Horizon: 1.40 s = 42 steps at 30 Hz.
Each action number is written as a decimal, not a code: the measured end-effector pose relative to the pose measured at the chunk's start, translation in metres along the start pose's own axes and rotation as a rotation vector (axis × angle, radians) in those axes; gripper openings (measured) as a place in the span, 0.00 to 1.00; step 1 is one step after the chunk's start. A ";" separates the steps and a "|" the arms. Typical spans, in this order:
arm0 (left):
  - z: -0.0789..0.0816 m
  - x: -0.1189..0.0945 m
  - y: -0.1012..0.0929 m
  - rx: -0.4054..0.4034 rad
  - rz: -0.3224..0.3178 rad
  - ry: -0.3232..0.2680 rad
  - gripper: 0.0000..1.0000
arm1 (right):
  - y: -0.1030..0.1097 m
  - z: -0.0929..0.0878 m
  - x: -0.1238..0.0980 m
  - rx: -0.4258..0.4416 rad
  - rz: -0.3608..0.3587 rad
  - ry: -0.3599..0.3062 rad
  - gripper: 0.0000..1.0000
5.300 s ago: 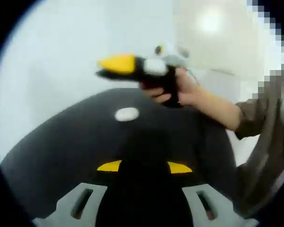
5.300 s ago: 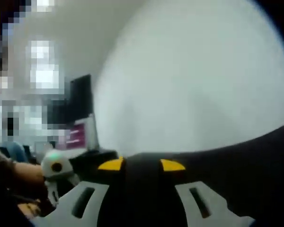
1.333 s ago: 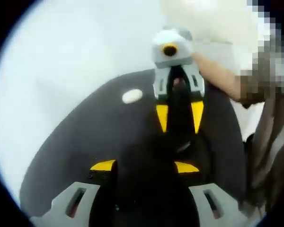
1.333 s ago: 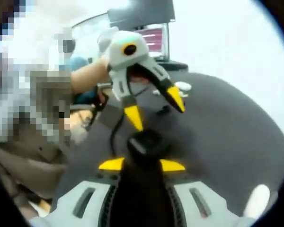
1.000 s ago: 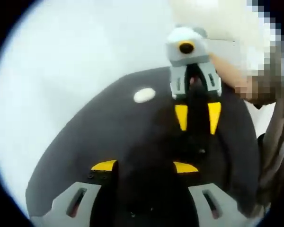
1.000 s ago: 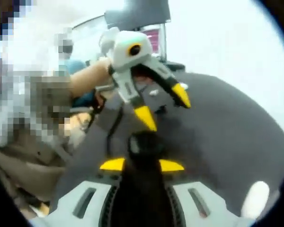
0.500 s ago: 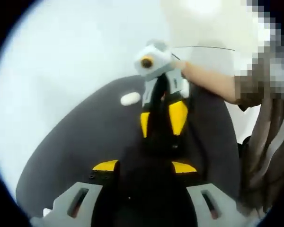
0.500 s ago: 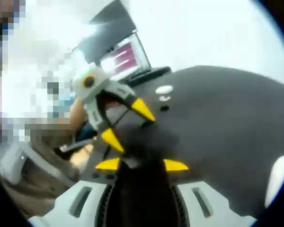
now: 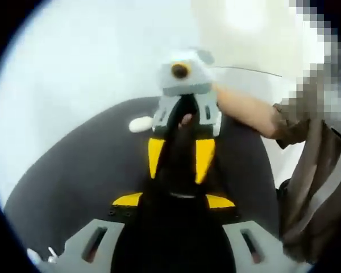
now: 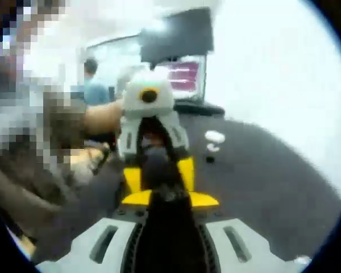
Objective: Pick up three earphones and place each one into its charging case using tactile feedback, ensure that each earphone is properly inserted and securely positioned inside the case.
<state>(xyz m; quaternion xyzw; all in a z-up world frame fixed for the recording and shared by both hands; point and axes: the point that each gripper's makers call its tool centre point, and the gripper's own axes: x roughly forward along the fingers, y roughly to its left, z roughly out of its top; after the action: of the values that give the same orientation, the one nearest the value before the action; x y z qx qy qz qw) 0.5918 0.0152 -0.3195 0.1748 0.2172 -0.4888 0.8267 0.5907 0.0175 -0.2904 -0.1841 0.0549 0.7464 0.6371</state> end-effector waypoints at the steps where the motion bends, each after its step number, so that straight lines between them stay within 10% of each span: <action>1: -0.001 0.001 0.001 -0.013 0.002 0.002 0.26 | -0.004 -0.002 -0.001 -0.048 -0.027 0.019 0.24; 14: 0.000 0.003 -0.002 0.045 0.010 -0.016 0.14 | -0.003 -0.004 -0.009 -0.102 -0.014 0.030 0.22; 19: 0.001 0.003 0.002 0.084 0.040 -0.003 0.11 | 0.002 -0.037 -0.002 -0.022 0.038 0.166 0.22; 23: -0.002 0.003 0.006 0.079 0.055 0.009 0.03 | -0.004 -0.033 0.002 0.084 0.047 0.119 0.20; 32: -0.004 -0.021 0.013 0.093 0.069 0.004 0.29 | -0.014 -0.029 0.000 0.146 0.027 0.076 0.19; 37: 0.025 -0.025 0.016 0.052 0.063 -0.163 0.32 | -0.011 -0.027 0.005 0.087 0.030 0.073 0.19; 42: 0.022 -0.009 0.023 0.075 0.062 -0.126 0.30 | -0.011 -0.026 0.011 0.081 0.030 0.063 0.19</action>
<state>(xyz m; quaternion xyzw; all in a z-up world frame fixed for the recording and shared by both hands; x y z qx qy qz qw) 0.6121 0.0214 -0.2945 0.1813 0.1405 -0.4806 0.8464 0.6050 0.0212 -0.3171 -0.1809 0.1078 0.7469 0.6307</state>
